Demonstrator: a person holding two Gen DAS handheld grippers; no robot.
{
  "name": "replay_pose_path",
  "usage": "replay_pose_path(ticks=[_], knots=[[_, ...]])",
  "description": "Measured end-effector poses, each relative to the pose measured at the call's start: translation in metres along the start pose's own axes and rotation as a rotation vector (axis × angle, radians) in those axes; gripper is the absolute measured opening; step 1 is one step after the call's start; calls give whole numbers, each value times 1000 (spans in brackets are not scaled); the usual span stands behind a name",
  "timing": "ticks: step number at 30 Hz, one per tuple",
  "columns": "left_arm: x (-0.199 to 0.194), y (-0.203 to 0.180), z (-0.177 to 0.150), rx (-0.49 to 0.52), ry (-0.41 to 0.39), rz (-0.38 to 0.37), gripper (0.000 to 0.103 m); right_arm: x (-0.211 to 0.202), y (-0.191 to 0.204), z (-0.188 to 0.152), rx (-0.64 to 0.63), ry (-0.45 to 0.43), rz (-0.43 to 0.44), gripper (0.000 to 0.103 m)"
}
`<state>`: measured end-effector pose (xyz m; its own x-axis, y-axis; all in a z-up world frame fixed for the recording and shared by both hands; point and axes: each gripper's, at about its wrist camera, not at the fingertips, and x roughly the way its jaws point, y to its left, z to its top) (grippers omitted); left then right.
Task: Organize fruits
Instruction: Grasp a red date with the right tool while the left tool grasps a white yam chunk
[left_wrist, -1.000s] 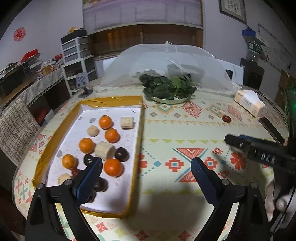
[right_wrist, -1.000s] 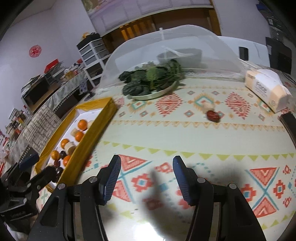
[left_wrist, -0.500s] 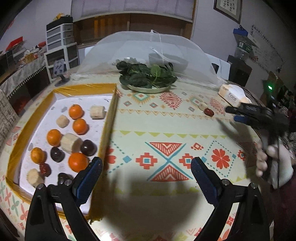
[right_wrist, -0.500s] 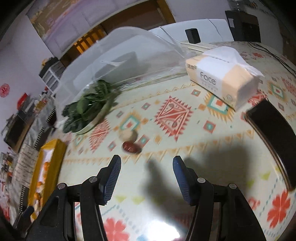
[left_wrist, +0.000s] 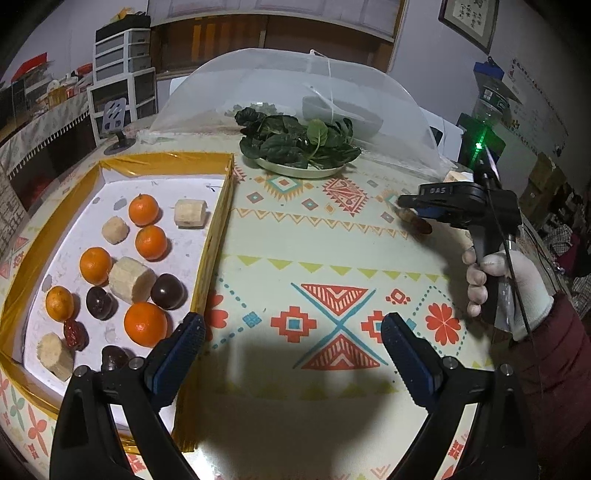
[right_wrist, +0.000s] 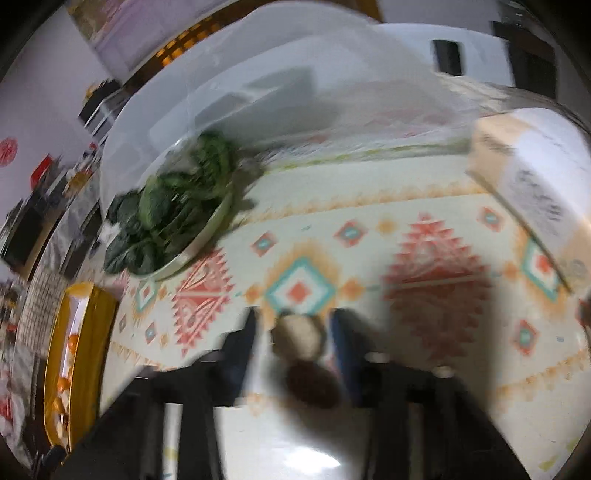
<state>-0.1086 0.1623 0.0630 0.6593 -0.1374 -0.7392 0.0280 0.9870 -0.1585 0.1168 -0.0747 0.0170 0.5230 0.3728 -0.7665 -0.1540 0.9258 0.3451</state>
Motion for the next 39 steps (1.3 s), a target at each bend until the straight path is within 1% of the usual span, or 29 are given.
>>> replay_pose_path(ticks=[3, 6, 7, 9, 10, 11, 13, 17, 20, 22, 24, 25, 26, 27, 29, 31, 32, 35, 39], knots=[[0, 3, 0, -7, 2, 1, 96, 0, 24, -13, -92, 41, 47, 33], [0, 4, 0, -11, 4, -10, 96, -10, 45, -35, -180, 115, 171, 33], [0, 3, 0, -9, 5, -13, 96, -21, 48, -42, -199, 111, 202, 33], [1, 3, -1, -10, 8, -22, 96, -44, 41, -44, -180, 57, 227, 33], [2, 2, -1, -11, 12, -31, 96, -54, 34, -43, -154, 25, 225, 35], [3, 1, -2, -12, 14, -34, 96, -62, 25, -41, -134, -10, 197, 38], [4, -3, -3, -7, 19, -45, 96, -70, 11, -37, -129, -50, 88, 38], [5, -11, -4, 19, 18, -62, 96, -56, -7, -38, -97, -19, 20, 38], [6, -18, -4, 39, 16, -68, 96, -41, -6, -39, -98, -7, -14, 38], [8, -26, -2, 71, 13, -75, 96, -34, -4, -39, -106, -2, -48, 38], [12, -32, 2, 93, 20, -102, 96, -30, -3, -36, -116, -12, -77, 35], [15, -35, 4, 95, 29, -108, 94, -29, -2, -36, -123, -15, -96, 24], [19, -39, 8, 99, 40, -121, 89, -28, 0, -37, -124, -15, -95, 21], [23, -42, 12, 104, 47, -131, 87, -31, -1, -38, -117, -23, -89, 21], [35, -49, 21, 117, 50, -138, 87, -34, -4, -40, -103, -35, -83, 21], [47, -55, 28, 130, 56, -119, 87, -41, -8, -42, -90, -45, -66, 21], [56, -58, 33, 132, 64, -122, 87, -46, -10, -44, -89, -50, -59, 21], [80, -63, 44, 109, 93, -180, 87, -62, -11, -51, -91, -62, -34, 21], [109, -71, 54, 102, 128, -203, 87, -84, -12, -63, -86, -78, 5, 21]])
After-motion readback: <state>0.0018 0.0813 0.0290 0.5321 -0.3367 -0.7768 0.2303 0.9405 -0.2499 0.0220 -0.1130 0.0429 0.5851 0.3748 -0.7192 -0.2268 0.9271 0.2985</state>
